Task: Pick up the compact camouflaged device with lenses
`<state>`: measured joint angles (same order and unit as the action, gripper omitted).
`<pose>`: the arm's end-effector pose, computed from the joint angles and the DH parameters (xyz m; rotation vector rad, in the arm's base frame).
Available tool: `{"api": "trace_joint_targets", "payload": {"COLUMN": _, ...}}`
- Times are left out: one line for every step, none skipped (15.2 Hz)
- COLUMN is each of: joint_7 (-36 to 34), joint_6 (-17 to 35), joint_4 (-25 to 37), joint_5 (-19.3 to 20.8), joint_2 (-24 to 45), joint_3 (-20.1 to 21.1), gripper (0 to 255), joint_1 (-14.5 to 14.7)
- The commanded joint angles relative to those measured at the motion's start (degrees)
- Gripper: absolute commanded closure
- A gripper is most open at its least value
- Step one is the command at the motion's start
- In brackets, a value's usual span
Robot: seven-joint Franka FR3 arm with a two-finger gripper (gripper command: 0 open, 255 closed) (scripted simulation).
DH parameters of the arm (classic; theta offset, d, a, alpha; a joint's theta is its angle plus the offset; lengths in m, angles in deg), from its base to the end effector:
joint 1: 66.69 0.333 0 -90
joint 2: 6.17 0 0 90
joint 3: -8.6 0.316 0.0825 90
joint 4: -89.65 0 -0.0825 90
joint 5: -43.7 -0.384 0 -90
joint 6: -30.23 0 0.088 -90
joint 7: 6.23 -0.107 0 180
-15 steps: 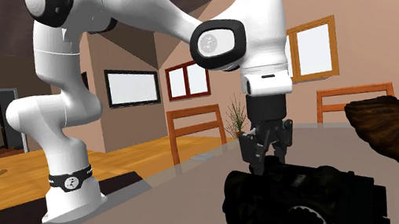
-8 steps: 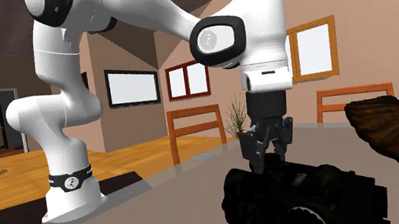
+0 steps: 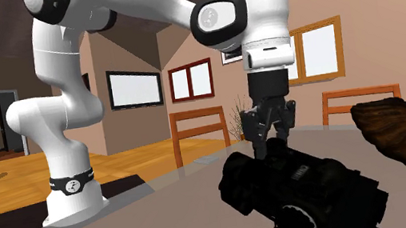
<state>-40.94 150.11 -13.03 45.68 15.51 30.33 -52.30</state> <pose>0.5252 0.3590 0.3493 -3.0785 -0.0334 0.1606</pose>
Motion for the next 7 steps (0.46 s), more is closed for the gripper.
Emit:
{"api": "trace_joint_targets", "payload": {"joint_7": 0.2, "joint_6": -1.3, "joint_4": 0.6, "joint_5": -0.3, "joint_2": -0.8, "joint_3": 0.1, "gripper": 255, "joint_1": -0.2}}
{"api": "trace_joint_targets", "payload": {"joint_7": 0.2, "joint_6": -1.9, "joint_4": 1.0, "joint_5": -0.4, "joint_2": -1.1, "joint_3": 0.2, "gripper": 255, "joint_1": -0.2}}
{"api": "trace_joint_targets", "payload": {"joint_7": 0.2, "joint_6": -2.6, "joint_4": 1.3, "joint_5": -0.5, "joint_2": -1.4, "joint_3": 0.2, "gripper": 255, "joint_1": -0.3}}
{"api": "trace_joint_targets", "payload": {"joint_7": 0.2, "joint_6": -3.2, "joint_4": 1.7, "joint_5": -0.6, "joint_2": -1.8, "joint_3": 0.3, "gripper": 255, "joint_1": -0.3}}
{"api": "trace_joint_targets", "payload": {"joint_7": 0.3, "joint_6": -3.9, "joint_4": 2.1, "joint_5": -0.7, "joint_2": -2.1, "joint_3": 0.3, "gripper": 255, "joint_1": -0.3}}
{"api": "trace_joint_targets", "payload": {"joint_7": 0.3, "joint_6": -4.0, "joint_4": 2.1, "joint_5": -0.8, "joint_2": -2.1, "joint_3": 0.3, "gripper": 255, "joint_1": -0.3}}
{"api": "trace_joint_targets", "payload": {"joint_7": 0.3, "joint_6": -4.0, "joint_4": 2.1, "joint_5": -0.8, "joint_2": -2.1, "joint_3": 0.3, "gripper": 255, "joint_1": -0.3}}
